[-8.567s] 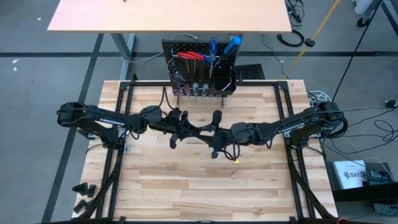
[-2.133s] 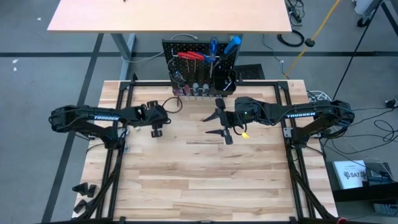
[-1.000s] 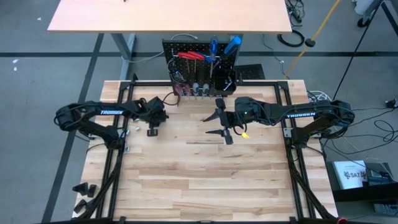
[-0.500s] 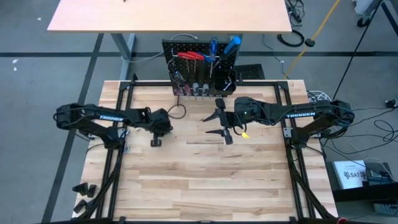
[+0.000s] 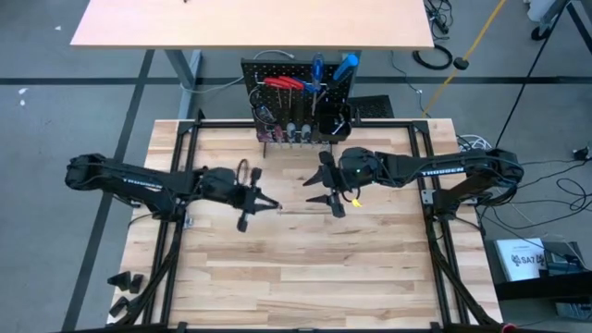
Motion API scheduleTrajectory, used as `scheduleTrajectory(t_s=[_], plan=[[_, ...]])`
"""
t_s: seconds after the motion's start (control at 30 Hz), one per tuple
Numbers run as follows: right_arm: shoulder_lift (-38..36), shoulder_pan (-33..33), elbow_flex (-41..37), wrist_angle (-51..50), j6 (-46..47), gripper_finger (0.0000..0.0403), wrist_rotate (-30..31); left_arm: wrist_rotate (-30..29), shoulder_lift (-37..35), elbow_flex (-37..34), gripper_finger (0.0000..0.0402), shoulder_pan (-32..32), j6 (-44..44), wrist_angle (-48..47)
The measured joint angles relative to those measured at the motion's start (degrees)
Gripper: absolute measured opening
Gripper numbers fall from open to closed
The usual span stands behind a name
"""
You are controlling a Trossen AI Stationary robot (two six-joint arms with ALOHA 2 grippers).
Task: Hang tools onto peg board
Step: Put the extension bar into the black bin on the peg board
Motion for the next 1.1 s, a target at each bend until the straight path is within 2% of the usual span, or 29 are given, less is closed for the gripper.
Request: scheduleTrajectory(t_s=[0.17, 0.3, 0.47, 0.67, 0.93, 1.1], plan=[[2.9, 0.0, 0.0, 1.1, 0.6, 0.0212, 0.0, 0.7, -0.1, 0.1, 0.0034, -1.6, 10.8, 11.4], [4.8, 0.4, 0.0, 4.1, 0.6, 0.0212, 0.0, 0.7, -0.1, 0.1, 0.0036, -1.5, 15.1, 17.1], [6.4, 1.9, 0.0, 10.8, 0.6, 0.0212, 0.0, 2.3, -0.1, 0.1, 0.0039, -1.5, 16.9, 18.6], [6.7, 5.3, 0.0, 13.6, 2.0, 0.0212, 0.0, 11.3, -0.1, 0.1, 0.0041, -1.5, 20.2, 19.0], [6.7, 9.6, 0.0, 16.4, 1.7, 0.0212, 0.4, 11.8, -0.1, 0.1, 0.0042, -1.5, 22.8, 22.0], [6.7, 11.6, 0.0, 17.3, 1.6, 0.0212, 0.6, 14.4, 0.0, 0.1, 0.0042, -1.5, 22.8, 23.1]])
